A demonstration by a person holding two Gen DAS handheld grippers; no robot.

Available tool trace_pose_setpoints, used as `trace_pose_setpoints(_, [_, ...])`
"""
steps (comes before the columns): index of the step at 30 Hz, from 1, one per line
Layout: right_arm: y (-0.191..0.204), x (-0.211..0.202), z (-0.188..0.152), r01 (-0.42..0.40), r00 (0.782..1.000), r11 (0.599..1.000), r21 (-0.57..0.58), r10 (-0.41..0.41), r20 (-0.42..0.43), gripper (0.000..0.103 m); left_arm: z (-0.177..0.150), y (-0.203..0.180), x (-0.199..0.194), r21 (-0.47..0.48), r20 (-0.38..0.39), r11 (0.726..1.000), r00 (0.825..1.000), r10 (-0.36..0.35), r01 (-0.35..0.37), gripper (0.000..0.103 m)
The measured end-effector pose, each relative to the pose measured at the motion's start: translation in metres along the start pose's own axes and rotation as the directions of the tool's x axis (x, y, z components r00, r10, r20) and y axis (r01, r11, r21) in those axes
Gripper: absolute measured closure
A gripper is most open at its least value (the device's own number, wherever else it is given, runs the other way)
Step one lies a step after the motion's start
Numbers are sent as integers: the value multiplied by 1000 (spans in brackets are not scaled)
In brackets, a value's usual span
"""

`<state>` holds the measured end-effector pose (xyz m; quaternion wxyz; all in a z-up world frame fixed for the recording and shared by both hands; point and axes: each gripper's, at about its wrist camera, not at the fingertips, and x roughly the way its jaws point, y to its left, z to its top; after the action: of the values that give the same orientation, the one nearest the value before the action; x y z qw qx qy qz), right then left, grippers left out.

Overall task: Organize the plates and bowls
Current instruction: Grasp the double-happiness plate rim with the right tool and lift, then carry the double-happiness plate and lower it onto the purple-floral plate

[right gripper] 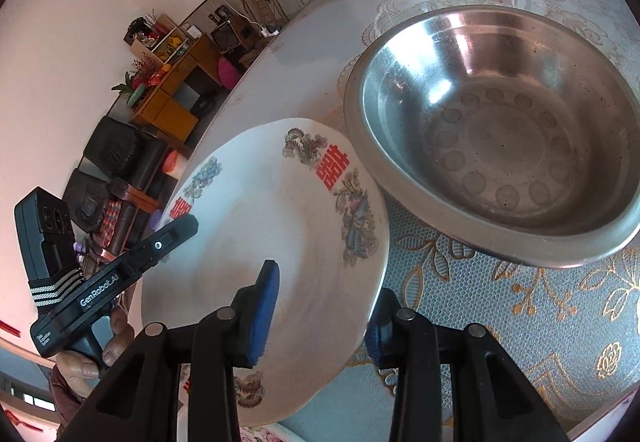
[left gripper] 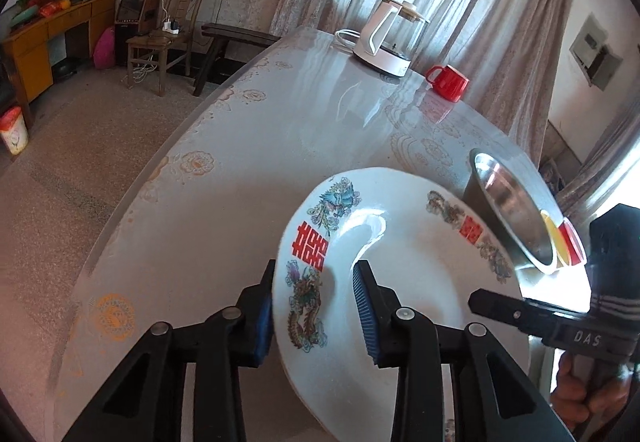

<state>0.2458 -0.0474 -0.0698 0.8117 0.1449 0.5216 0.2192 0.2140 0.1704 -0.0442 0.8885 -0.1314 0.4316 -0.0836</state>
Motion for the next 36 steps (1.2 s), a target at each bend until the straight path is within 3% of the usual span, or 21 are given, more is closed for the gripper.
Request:
trace_pose_setpoints(3, [4,1,2,31,999,999,-30,-31,-8,65,5,2,8,-22,-7,1000,1000,-1,1,68])
trace_pose_setpoints(6, [7,1,1,50,999,996,-69,-51,-4,65,9,-3,11,-21,-12,1000,1000,2,-2,57])
trace_pose_setpoints(10, [10,-2,-1,86,996,992,-94,-86,4,65,4,-1,-2,-41,18,999,1000,-25,26,63])
trace_pose_setpoints(15, [12,-7,-4,69,998,990,-120,-68,17,65,-1,4,-20,-32,61,998,997,-43,45,74])
trace_pose_setpoints(22, [16,-7,-11,49,999,989,-136,-46,28,67,-15,-5,-20,20,50,997,996,-69,68,75])
trace_pose_setpoints(26, [14,-3,-7,65,998,990,-126,-63,22,67,-16,-7,-7,22,26,1000,999,-21,20,75])
trace_pose_setpoints(28, [11,0,-8,64,998,991,-116,-63,11,67,-13,-2,-3,0,34,1000,999,-27,27,65])
trace_pose_setpoints(31, [8,1,-7,64,998,991,-117,-63,9,71,-4,0,2,-18,38,999,999,-29,29,62])
trace_pose_setpoints(33, [8,1,-7,68,998,990,-121,-67,11,71,-2,-2,2,-9,40,1000,999,-28,29,63])
trace_pose_setpoints(36, [11,-3,-9,70,997,988,-135,-67,26,72,-7,-2,-6,3,59,998,997,-59,58,73])
